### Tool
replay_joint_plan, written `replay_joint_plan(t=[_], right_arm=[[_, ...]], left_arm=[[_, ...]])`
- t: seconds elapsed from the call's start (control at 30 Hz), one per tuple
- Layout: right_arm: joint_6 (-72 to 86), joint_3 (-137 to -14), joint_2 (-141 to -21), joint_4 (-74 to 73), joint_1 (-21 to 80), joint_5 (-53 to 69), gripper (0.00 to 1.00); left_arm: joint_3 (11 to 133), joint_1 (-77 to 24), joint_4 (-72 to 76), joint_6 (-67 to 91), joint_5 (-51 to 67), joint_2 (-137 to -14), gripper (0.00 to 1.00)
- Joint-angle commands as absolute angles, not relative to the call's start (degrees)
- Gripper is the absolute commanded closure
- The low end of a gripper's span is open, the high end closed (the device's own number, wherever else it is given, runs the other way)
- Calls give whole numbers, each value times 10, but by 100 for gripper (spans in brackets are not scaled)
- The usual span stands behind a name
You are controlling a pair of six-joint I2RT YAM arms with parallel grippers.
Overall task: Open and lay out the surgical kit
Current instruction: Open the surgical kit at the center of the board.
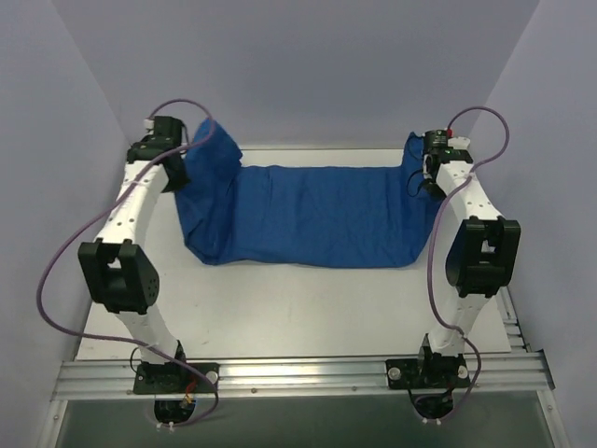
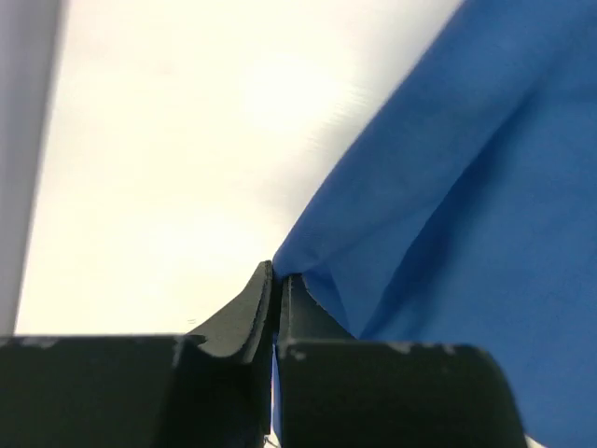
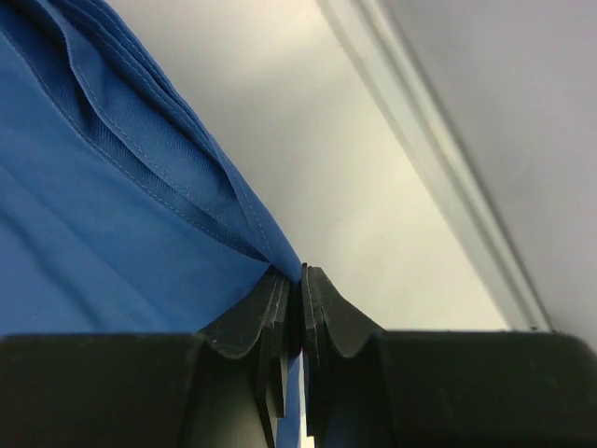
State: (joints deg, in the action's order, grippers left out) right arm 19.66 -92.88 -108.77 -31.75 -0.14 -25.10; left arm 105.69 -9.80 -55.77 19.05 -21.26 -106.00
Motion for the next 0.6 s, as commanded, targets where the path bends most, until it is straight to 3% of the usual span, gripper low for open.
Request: replay_joint_plan(t=[0.0, 0.3, 0.33, 0.37, 0.4, 0.47, 0.57], right_arm=[[150, -910, -1066, -295, -33, -333, 100], [87, -943, -1151, -251, -117, -318, 100], [82, -948, -1171, -245, -120, -313, 100], [77, -951, -1177, -237, -119, -314, 100], [72, -947, -1182, -229, -116, -316, 100], [76, -940, -1194, -219, -118, -323, 100], [69, -923, -1195, -205, -126, -344, 100]], left_arm=[[975, 15, -514, 201, -191, -1014, 98], [1003, 119, -528, 224, -188, -1098, 94], [997, 122, -525, 222, -182, -1106, 82], [996, 122, -526, 225, -181, -1114, 55], [996, 123, -533, 231, -188, -1125, 39], [988, 124, -517, 227, -180, -1129, 22], [1004, 119, -526, 232, -164, -1139, 12]])
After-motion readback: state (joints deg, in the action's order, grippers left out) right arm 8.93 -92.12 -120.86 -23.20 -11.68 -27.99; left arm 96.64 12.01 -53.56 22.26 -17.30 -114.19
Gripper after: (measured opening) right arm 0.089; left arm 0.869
